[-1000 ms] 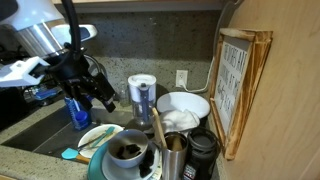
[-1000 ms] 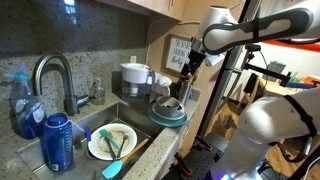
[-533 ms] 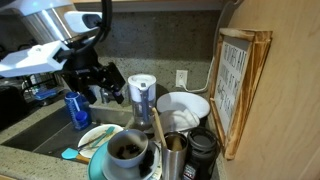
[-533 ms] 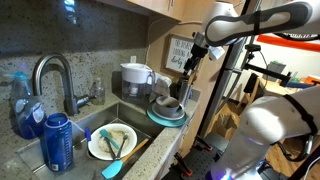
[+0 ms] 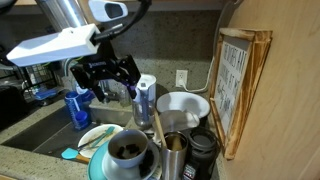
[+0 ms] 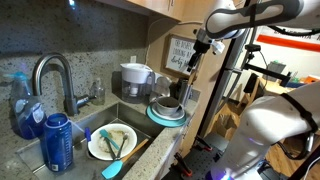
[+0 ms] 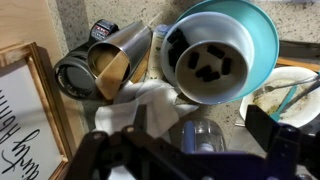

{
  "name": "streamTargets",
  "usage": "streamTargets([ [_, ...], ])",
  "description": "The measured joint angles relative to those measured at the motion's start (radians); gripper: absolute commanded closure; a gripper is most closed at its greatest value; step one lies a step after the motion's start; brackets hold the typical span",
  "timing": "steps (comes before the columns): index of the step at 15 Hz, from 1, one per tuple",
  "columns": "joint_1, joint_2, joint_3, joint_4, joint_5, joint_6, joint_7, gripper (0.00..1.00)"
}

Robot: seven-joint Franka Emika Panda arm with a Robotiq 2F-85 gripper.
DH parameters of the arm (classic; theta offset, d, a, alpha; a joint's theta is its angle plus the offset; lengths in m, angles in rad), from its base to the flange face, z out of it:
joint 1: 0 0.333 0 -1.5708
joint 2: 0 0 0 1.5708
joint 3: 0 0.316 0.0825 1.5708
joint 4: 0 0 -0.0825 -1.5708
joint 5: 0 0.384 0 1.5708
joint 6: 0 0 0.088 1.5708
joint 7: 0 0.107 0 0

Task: Remove the wooden spatula from the holder and place it inside the white bowl, stir the contents in the bowl using the spatula, place the spatula back in the holder

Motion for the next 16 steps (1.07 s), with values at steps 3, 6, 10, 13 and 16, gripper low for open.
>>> streamTargets([
  [3,-0.001,0.025,-0.018,0.037,-0.003,-0.016,-0.051,0.0],
  [6,-0.002,0.043,-0.048,0.064,-0.005,-0.029,-0.108,0.0],
  [10,-0.015,0.055,-0.1,0.07,-0.006,-0.033,-0.191,0.0],
  [13,-0.039,0.065,-0.125,0.07,-0.007,-0.033,-0.249,0.0],
  [16,-0.059,0.082,-0.135,0.075,-0.011,-0.033,-0.286,0.0],
])
